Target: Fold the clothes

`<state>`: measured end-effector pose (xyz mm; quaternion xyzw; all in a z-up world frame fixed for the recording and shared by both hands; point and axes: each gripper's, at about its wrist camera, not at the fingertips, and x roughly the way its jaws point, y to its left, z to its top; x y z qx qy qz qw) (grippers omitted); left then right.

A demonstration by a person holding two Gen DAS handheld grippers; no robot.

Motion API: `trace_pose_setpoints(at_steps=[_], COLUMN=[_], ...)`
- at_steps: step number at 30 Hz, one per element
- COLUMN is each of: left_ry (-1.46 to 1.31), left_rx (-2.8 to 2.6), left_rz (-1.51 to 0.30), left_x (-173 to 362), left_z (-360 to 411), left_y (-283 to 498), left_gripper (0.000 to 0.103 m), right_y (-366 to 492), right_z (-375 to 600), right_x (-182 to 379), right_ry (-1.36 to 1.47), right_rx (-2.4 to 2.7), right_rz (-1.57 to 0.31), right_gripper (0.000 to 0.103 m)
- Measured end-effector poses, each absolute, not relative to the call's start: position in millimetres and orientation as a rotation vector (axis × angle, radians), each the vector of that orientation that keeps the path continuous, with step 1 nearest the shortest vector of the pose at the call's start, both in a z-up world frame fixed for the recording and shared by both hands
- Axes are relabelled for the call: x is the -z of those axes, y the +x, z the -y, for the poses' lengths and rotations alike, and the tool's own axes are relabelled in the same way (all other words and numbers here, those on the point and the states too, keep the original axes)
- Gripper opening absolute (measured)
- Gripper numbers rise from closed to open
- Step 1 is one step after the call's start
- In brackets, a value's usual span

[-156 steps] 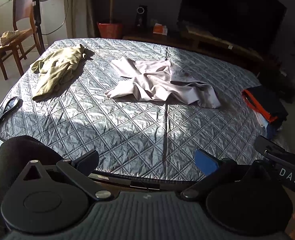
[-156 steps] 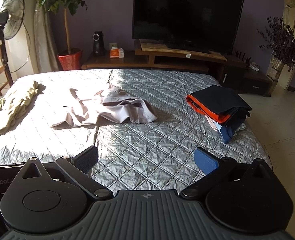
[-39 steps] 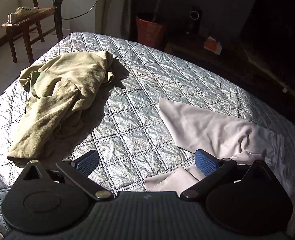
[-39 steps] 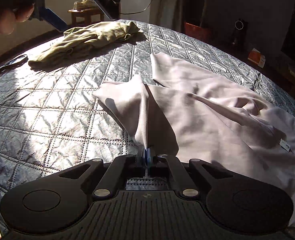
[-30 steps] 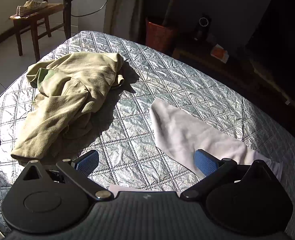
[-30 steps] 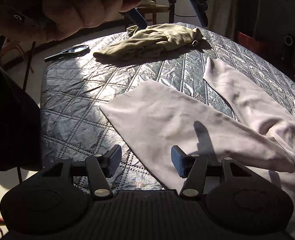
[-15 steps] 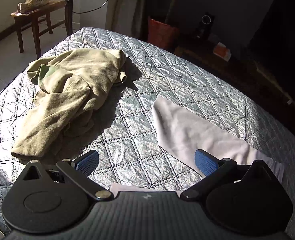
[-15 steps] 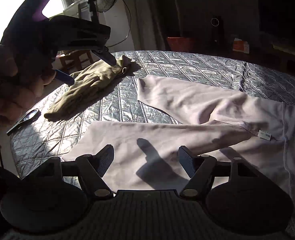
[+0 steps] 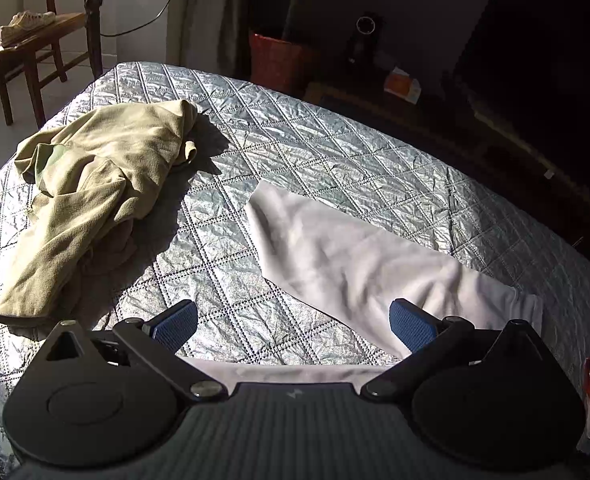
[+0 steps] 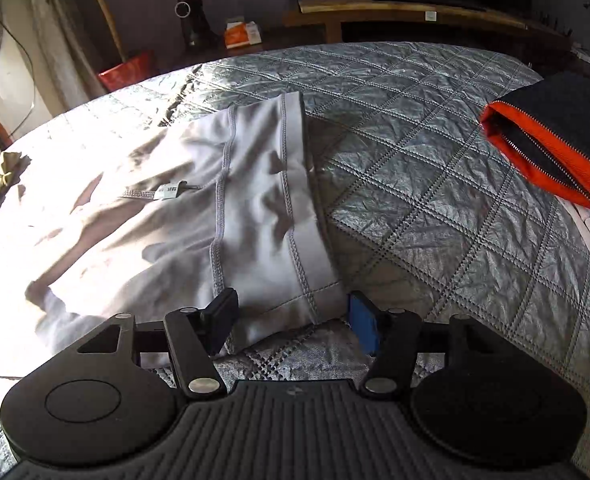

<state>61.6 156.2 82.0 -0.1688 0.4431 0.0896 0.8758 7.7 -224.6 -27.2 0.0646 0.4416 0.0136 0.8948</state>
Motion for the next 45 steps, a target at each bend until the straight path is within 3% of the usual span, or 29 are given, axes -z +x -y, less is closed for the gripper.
trace_pose_setpoints(at_steps=[1, 2, 8, 10, 11, 12, 17, 18, 21, 25, 31, 40, 44, 45], left_ry=[-0.348, -0.341, -0.339, -0.340, -0.341, -0.341, -0.347, -0.350, -0.351, -0.333, -0.340, -0.355, -0.373, -0.387], left_rx=[-0.185, -0.183, -0.173, -0.170, -0.167, -0.165, -0.174, -0.180, -0.183, -0.182, -0.211, -0.334, -0.403, -0.428], left_rz=[-0.928, -0.931, -0.947, -0.948, -0.948, -0.946, -0.948, -0.953, -0.966, -0.971, -0.990, -0.984, -0.980, -0.981], left_x=[-81, -80, -76, -76, -77, -77, -76, -75, -73, -72, -70, -73, -74, -74], left_z=[-154, -152, -147, -146, -146, -146, -151, -152, -154, -154, -166, -194, -210, -216], left_y=[62, 63, 66, 66, 66, 65, 64, 64, 64, 64, 63, 57, 54, 53], left_gripper=[0.102, 0.102, 0.102, 0.102, 0.102, 0.102, 0.102, 0.102, 0.102, 0.102, 0.102, 0.102, 0.102, 0.102], right_y=[8, 7, -11, -18, -23, -29, -43, -42, -30, -14, -24, 66, 130, 140], right_z=[222, 221, 207, 201, 197, 195, 188, 180, 153, 128, 121, 61, 29, 20], right_x=[26, 23, 5, 5, 3, 1, -29, -31, -25, 4, 8, -53, -72, -73], right_ry=[0.136, 0.149, -0.153, -0.280, -0.360, -0.401, -0.244, -0.235, -0.216, -0.242, -0.406, -0.263, -0.235, -0.230], right_rx=[-0.043, -0.063, -0.091, -0.100, -0.072, -0.047, -0.074, -0.109, -0.209, -0.270, -0.384, -0.532, -0.601, -0.605], right_rz=[-0.919, -0.923, -0.933, -0.961, -0.950, -0.928, -0.789, -0.779, -0.810, -0.905, -1.024, -0.787, -0.760, -0.766], right_gripper=[0.031, 0.029, 0.031, 0.045, 0.060, 0.063, 0.059, 0.054, 0.044, 0.044, 0.054, 0.063, 0.070, 0.067])
